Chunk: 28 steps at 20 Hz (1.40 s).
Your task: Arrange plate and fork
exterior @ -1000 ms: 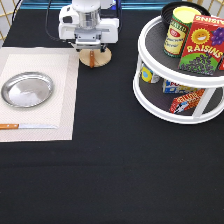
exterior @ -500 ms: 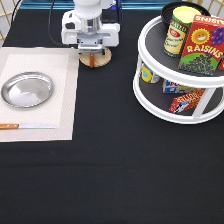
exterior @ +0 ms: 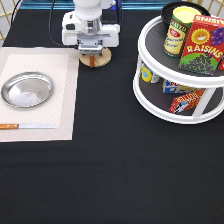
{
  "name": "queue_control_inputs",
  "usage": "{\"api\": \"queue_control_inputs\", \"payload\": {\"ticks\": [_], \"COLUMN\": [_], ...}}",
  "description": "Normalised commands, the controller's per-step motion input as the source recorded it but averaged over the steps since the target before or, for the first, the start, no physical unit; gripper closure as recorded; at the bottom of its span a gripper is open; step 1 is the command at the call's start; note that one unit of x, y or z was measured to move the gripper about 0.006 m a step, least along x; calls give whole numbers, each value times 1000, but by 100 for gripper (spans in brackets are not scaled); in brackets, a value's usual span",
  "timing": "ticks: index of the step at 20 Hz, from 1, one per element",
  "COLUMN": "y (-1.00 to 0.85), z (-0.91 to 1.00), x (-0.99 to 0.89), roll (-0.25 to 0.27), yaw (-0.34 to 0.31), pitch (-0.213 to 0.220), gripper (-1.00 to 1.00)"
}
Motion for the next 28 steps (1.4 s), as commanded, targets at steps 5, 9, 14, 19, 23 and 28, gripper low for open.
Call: {"api": "queue_control_inputs", "payload": {"ticks": [5,9,14,19,23,28], "y": [-105,-214,-375,-540,-631,-425], "z": [-53,-35,527,583,415,243], "x": [-92,-163,-62,50,237,213], "roll": [-4,0,0,-1,0,0], "yaw": [61,73,24,-9,-67,-156], "pitch": [-59,-78,-67,-49,-29,-3], "gripper": [100,100,100,100,100,100]}}
